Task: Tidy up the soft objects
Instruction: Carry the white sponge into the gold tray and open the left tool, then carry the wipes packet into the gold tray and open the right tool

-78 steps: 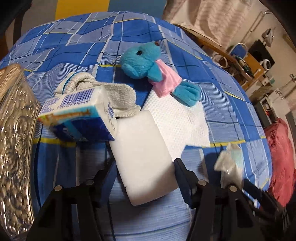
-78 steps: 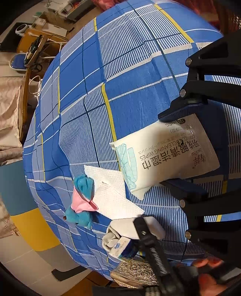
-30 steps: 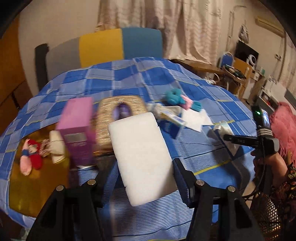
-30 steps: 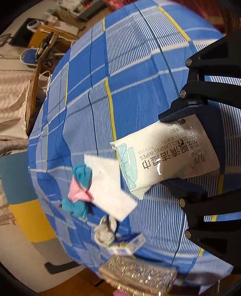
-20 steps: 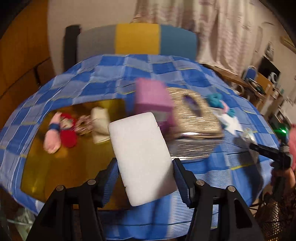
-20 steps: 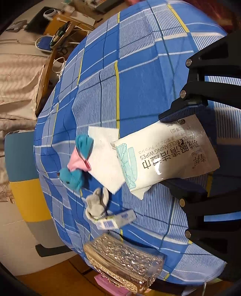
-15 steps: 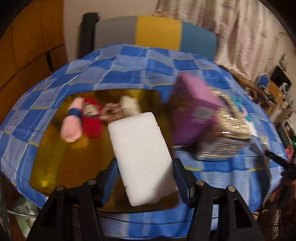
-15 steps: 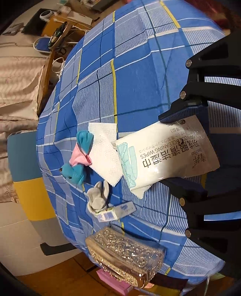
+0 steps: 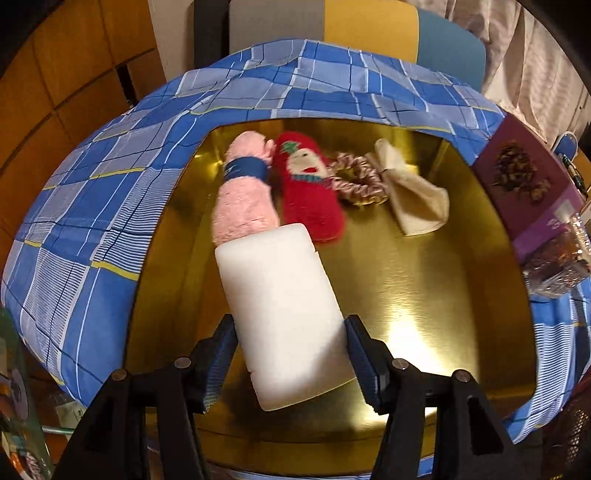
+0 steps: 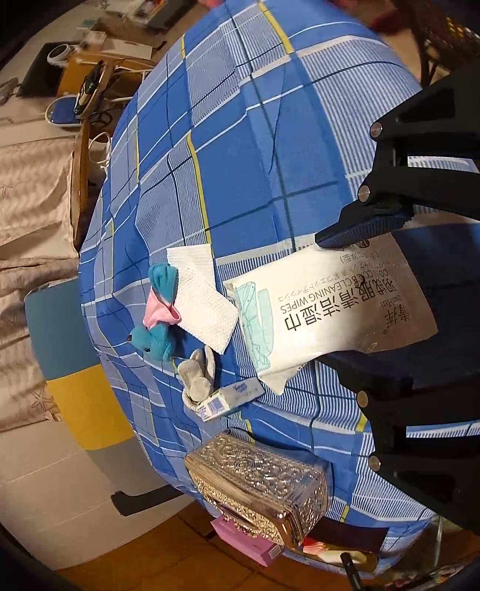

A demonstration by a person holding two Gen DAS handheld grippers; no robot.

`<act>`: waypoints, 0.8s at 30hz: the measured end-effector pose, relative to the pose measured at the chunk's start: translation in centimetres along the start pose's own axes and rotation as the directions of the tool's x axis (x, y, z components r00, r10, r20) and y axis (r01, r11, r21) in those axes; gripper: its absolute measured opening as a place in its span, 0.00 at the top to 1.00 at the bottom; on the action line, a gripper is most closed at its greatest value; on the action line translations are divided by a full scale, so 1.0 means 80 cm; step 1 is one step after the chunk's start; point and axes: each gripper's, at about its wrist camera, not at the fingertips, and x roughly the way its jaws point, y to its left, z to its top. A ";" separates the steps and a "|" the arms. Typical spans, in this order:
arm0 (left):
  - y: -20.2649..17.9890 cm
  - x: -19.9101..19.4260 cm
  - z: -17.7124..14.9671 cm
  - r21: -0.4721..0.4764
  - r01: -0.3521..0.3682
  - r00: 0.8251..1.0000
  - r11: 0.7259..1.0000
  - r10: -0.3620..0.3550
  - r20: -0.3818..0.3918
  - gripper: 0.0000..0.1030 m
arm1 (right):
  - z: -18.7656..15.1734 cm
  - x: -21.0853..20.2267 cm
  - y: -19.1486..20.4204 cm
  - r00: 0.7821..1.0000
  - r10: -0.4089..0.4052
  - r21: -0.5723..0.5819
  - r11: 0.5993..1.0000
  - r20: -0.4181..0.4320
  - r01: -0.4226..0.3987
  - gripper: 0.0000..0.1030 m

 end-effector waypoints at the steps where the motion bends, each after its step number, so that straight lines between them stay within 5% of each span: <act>1: 0.005 0.004 0.001 0.001 -0.009 1.000 1.000 0.009 -0.003 0.42 | -0.001 -0.001 0.001 1.000 0.000 0.001 1.000 0.001 0.000 0.47; 10: 0.029 0.005 0.003 -0.019 -0.075 0.997 0.997 0.074 -0.009 0.30 | 0.000 -0.021 0.035 0.999 0.038 -0.019 0.999 0.025 -0.037 0.48; 18: 0.047 -0.029 -0.012 -0.136 0.014 0.994 0.991 0.000 0.108 0.24 | -0.001 -0.048 0.075 0.993 0.103 -0.044 0.994 0.053 -0.101 0.49; 24: 0.044 -0.070 -0.048 -0.251 0.160 0.959 0.955 -0.090 0.269 0.26 | -0.005 -0.080 0.122 0.978 0.195 -0.099 0.977 0.074 -0.187 0.50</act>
